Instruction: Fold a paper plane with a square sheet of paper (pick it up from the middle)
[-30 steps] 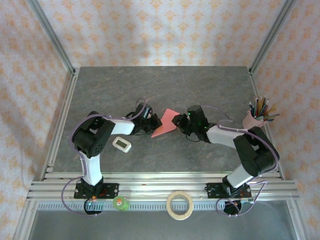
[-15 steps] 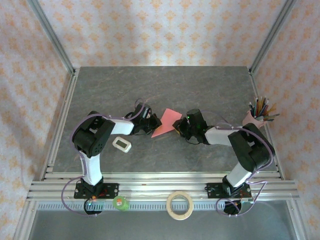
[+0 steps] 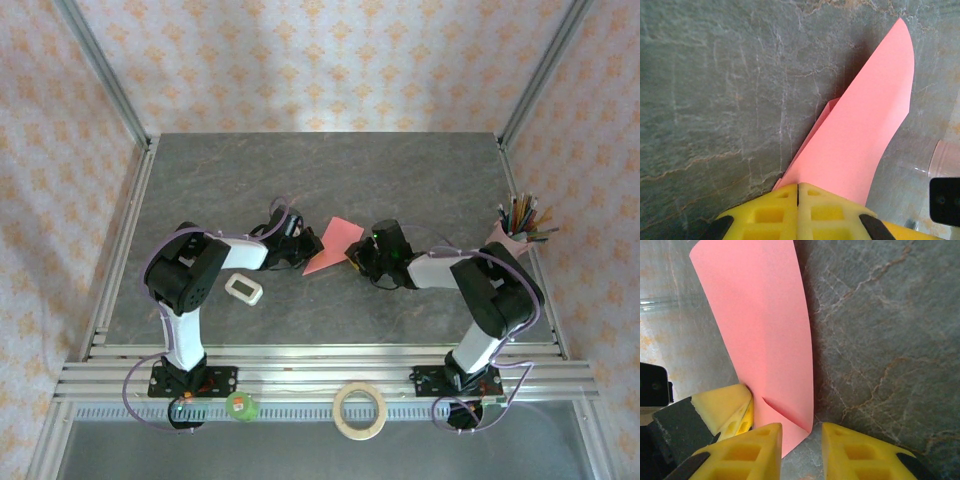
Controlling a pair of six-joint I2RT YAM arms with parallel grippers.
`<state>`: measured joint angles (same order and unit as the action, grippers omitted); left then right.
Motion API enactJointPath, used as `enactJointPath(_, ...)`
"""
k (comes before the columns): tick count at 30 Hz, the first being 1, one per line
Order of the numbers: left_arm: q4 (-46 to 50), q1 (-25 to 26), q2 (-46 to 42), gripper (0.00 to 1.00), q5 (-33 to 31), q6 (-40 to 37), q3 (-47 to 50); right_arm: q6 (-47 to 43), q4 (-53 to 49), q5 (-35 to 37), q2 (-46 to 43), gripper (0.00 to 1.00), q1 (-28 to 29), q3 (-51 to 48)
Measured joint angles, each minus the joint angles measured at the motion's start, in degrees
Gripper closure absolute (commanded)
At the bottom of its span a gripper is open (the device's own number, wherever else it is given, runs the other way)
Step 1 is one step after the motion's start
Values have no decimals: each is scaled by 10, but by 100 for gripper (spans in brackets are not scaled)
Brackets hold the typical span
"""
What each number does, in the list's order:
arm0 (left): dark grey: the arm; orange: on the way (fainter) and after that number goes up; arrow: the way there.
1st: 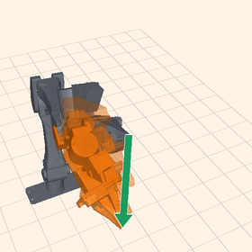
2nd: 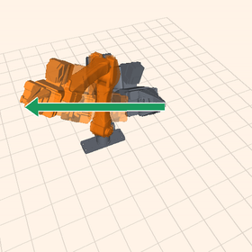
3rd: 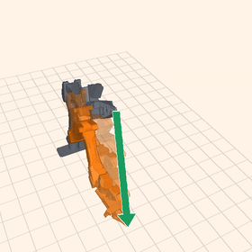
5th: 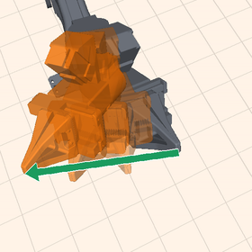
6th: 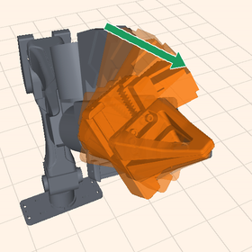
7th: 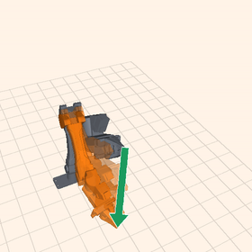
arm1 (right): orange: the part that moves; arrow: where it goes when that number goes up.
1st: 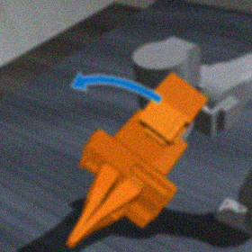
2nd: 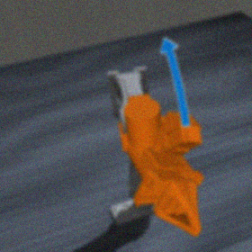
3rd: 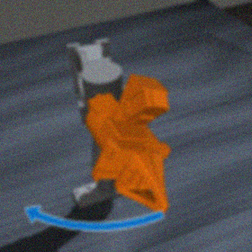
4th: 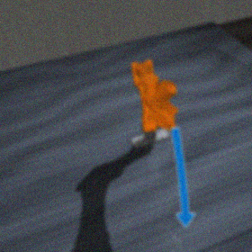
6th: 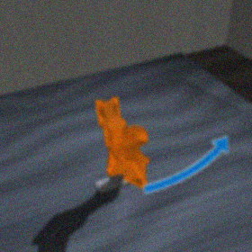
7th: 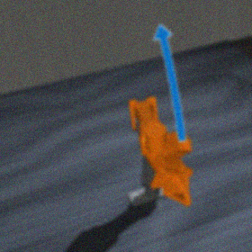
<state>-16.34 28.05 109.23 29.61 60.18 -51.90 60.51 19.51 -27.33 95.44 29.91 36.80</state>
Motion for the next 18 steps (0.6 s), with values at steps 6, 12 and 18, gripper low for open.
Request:
enactJointPath(6, 0, 0, 0, 93, 0, 0, 0, 7, 18, -16, 17, 78, 0, 0)
enactJointPath(12, 0, 0, 0, 92, 0, 0, 0, 19, 50, -28, 18, 83, 0, 0)
enactJointPath(18, 3, -4, -4, 85, 5, -1, 0, 31, 73, -31, 18, 93, 0, -1)
